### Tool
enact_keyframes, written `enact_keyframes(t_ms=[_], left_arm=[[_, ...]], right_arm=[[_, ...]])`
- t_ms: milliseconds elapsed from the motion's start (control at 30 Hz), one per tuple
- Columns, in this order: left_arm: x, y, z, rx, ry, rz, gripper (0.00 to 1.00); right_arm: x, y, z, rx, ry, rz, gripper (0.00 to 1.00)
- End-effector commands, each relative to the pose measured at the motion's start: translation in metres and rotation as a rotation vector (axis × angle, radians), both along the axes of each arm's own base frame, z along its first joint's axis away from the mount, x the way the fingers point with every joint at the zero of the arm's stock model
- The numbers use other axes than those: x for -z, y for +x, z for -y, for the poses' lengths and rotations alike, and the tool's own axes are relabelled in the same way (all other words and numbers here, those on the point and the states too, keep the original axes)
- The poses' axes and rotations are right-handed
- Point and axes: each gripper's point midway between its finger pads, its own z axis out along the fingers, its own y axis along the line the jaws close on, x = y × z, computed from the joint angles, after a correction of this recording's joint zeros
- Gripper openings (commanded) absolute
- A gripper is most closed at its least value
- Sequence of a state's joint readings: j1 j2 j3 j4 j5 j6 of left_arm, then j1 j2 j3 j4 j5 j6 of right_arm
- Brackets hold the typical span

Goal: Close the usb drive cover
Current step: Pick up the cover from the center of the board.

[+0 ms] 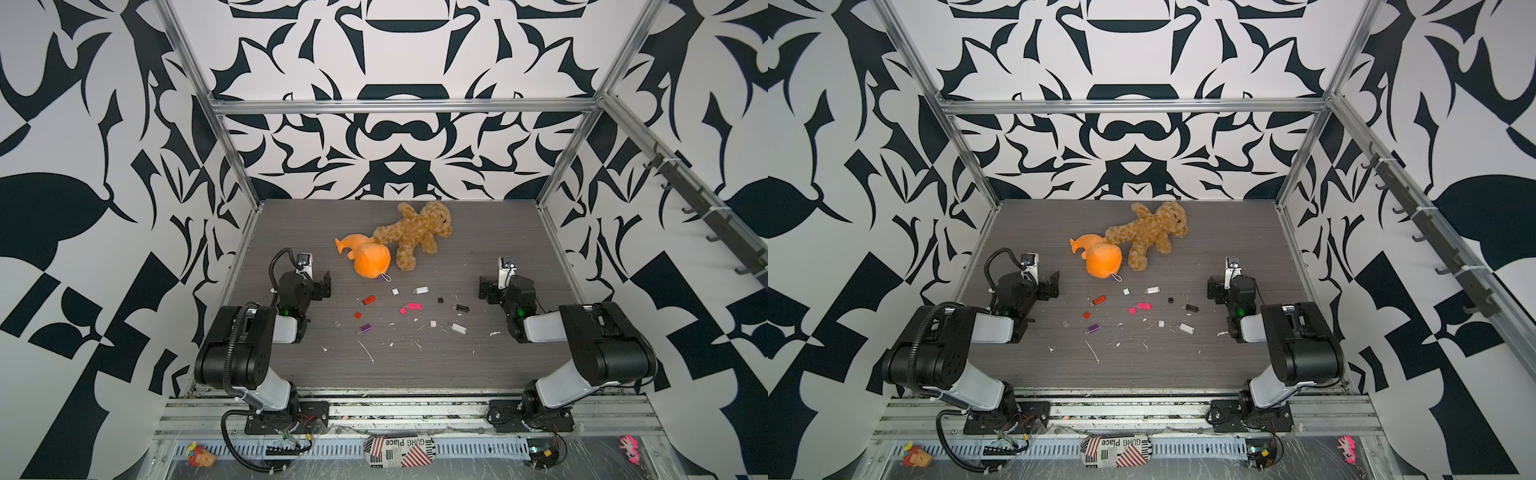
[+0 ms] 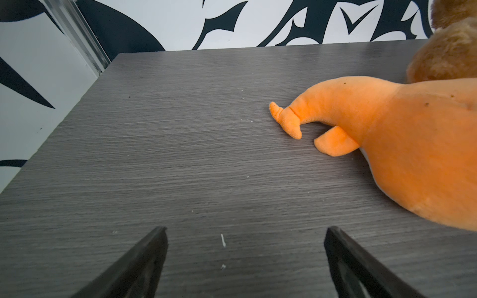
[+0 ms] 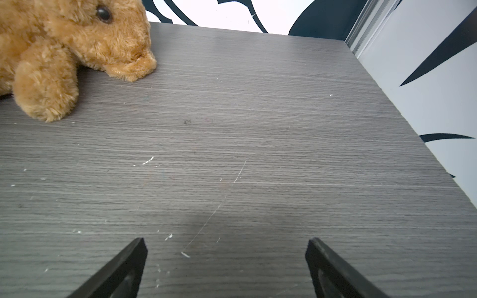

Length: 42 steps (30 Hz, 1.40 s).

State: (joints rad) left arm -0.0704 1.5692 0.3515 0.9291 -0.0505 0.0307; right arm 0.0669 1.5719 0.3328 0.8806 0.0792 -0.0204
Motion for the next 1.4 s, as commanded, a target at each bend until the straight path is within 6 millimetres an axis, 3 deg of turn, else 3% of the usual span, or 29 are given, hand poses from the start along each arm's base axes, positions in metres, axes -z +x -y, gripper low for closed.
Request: enact_keyframes(t_ms=[0, 533, 667, 833, 933, 1100, 1167, 1267, 1367], left_arm=[[-0.008, 0.005, 0.001, 0.008, 0.001, 0.019, 0.99], [-0.009, 0.003, -0.004, -0.021, 0.004, 0.037, 0.99], [-0.025, -0.009, -0.011, -0.062, -0.009, 0.124, 0.99], [-0.051, -0.011, -0.007, -0.055, 0.007, 0.1, 1.0], [-0.088, -0.01, -0.003, -0.048, -0.033, 0.111, 0.99], [-0.128, -0.012, 0.024, 0.059, -0.17, 0.07, 0.99], [-0.137, -0.016, 0.042, 0.116, -0.201, 0.045, 0.97], [-0.148, -0.027, 0.08, 0.239, -0.186, 0.057, 0.95], [-0.15, -0.034, 0.113, 0.318, -0.195, 0.047, 0.94]], right_arm=[[-0.021, 0.011, -0.002, 0.002, 0.016, 0.07, 1.0], [-0.025, 0.009, 0.001, 0.016, 0.01, 0.091, 0.99], [-0.043, 0.006, -0.003, -0.011, 0.015, 0.1, 0.97], [-0.074, 0.004, -0.034, -0.204, 0.024, 0.078, 0.92], [-0.099, 0.0, -0.049, -0.31, 0.004, 0.083, 0.84], [-0.123, -0.031, -0.091, -0.651, -0.079, 0.03, 0.66], [-0.123, -0.054, -0.105, -0.804, -0.113, -0.033, 0.55], [-0.111, -0.089, -0.118, -0.958, -0.177, -0.152, 0.51], [-0.083, -0.12, -0.127, -1.074, -0.326, -0.288, 0.51]])
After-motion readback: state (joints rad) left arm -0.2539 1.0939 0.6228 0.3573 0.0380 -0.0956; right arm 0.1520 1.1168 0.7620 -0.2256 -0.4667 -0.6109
